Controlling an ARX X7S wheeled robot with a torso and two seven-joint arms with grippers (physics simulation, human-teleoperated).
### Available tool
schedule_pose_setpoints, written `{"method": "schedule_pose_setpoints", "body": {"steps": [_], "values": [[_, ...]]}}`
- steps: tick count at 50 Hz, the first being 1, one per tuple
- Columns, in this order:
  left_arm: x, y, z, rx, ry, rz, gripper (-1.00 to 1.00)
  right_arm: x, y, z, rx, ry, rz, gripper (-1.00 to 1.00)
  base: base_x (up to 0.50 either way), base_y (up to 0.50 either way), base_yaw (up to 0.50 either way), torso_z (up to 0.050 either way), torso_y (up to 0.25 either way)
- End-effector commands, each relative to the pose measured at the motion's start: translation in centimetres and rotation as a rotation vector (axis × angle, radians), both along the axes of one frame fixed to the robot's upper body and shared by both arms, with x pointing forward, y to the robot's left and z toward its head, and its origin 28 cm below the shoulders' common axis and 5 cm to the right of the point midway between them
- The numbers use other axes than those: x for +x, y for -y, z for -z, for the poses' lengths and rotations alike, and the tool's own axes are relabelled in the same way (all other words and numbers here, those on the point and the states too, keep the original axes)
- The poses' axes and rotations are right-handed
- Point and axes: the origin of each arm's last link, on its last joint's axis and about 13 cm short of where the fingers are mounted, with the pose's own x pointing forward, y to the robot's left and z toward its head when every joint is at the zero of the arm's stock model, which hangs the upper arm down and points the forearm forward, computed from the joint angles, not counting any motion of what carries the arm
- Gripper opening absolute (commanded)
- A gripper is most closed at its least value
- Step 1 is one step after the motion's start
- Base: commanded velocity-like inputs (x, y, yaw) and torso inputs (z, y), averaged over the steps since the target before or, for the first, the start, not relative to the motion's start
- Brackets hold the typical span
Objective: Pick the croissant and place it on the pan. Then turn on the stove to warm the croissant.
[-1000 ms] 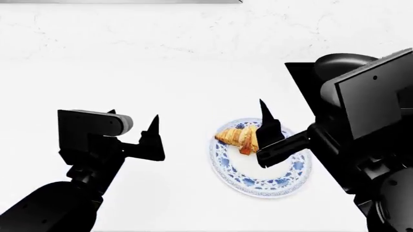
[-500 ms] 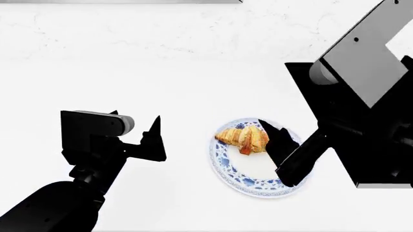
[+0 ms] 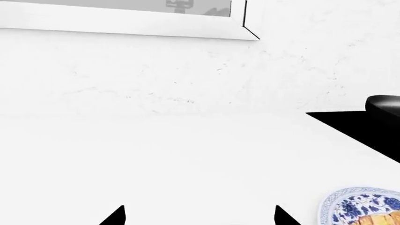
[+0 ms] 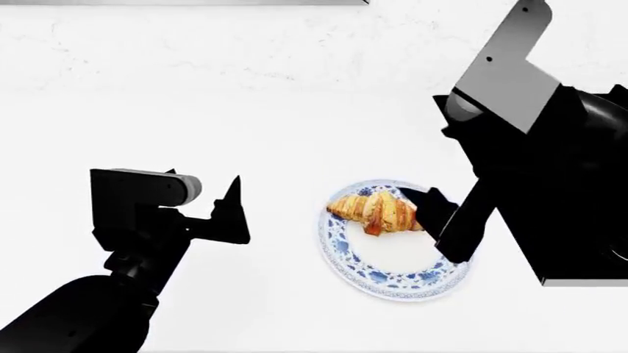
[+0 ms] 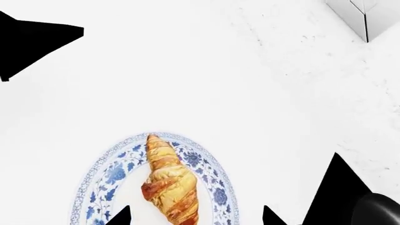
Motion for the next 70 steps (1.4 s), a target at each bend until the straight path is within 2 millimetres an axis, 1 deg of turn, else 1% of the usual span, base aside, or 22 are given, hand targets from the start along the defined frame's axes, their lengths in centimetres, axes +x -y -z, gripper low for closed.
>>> {"method": "schedule_pose_setpoints", "body": {"steps": [1, 6, 9, 22, 40, 47, 61, 70], "values": [[0.0, -0.1, 0.2, -0.004, -0.004, -0.01, 1.0, 1.5, 0.2, -0.1, -0.036, -0.019, -0.074, 1.0, 0.0, 0.0, 0.0, 0.0, 0.0], [-0.2, 0.0, 0.2, -0.012, -0.005, -0.005, 1.0, 2.4, 0.0, 0.1, -0.054, -0.038, -0.101, 1.0, 0.0, 0.0, 0.0, 0.0, 0.0], [0.1, -0.2, 0.3, -0.01, -0.009, -0.017, 1.0, 2.8, -0.3, 0.0, -0.057, -0.045, -0.129, 1.0, 0.0, 0.0, 0.0, 0.0, 0.0], [0.3, 0.0, 0.4, -0.011, -0.014, -0.014, 1.0, 3.8, -0.4, 0.4, -0.072, -0.067, -0.184, 1.0, 0.0, 0.0, 0.0, 0.0, 0.0], [0.6, 0.1, 0.2, -0.001, -0.013, -0.018, 1.0, 6.4, -0.5, 1.7, -0.091, -0.122, -0.227, 1.0, 0.0, 0.0, 0.0, 0.0, 0.0], [0.6, 0.1, 0.2, 0.001, -0.012, -0.018, 1.0, 7.0, -0.7, 2.1, -0.098, -0.143, -0.242, 1.0, 0.0, 0.0, 0.0, 0.0, 0.0], [0.5, 0.2, 0.1, 0.006, -0.006, -0.016, 1.0, 7.4, -0.6, 2.8, -0.114, -0.177, -0.248, 1.0, 0.0, 0.0, 0.0, 0.0, 0.0], [0.6, 0.2, 0.0, 0.008, -0.006, -0.015, 1.0, 8.3, -0.5, 3.2, -0.117, -0.185, -0.233, 1.0, 0.0, 0.0, 0.0, 0.0, 0.0]]}}
